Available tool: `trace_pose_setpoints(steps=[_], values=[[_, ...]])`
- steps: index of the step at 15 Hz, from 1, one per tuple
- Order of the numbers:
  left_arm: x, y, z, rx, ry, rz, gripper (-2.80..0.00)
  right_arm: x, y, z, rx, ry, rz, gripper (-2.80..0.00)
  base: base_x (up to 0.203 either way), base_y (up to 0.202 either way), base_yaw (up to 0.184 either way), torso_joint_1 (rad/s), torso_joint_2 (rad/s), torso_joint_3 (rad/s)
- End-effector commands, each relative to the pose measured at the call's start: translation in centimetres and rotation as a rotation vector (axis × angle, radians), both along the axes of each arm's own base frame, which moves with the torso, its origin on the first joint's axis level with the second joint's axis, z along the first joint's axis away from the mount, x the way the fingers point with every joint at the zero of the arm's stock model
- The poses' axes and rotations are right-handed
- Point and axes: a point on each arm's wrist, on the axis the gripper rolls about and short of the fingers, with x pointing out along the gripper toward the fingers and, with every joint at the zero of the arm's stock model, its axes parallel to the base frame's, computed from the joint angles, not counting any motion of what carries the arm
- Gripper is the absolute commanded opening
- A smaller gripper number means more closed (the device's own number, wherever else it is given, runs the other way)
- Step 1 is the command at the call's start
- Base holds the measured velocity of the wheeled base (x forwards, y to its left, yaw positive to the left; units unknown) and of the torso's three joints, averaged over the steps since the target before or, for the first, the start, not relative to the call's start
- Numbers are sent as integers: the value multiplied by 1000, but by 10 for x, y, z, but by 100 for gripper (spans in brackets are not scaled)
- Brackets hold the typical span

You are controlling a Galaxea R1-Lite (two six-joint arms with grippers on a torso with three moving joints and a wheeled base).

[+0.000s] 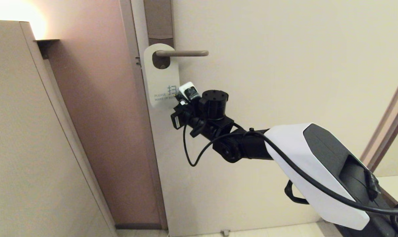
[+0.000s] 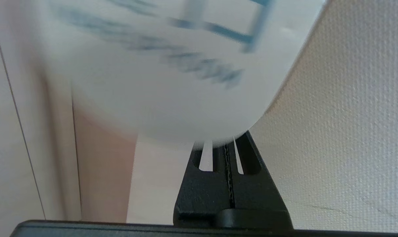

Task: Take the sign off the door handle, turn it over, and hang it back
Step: Hang the sign back with the other side facing out

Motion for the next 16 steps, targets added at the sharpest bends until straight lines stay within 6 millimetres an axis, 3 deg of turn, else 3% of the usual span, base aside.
trace_pose_setpoints(steps=[1, 8, 11, 16], values=[[0, 0, 0, 0, 2, 0, -280, -1, 0, 1, 0, -3, 1, -280, 0, 0, 0, 0, 0, 0], [0, 0, 0, 0, 2, 0, -280, -10, -9, 9, -32, 10, 1, -280, 0, 0, 0, 0, 0, 0], [0, 0, 0, 0, 2, 0, -280, -22, -19, 2, -95, 58, -2, -280, 0, 0, 0, 0, 0, 0], [0, 0, 0, 0, 2, 0, -280, -41, -46, 14, -145, 115, -28, -280, 0, 0, 0, 0, 0, 0]])
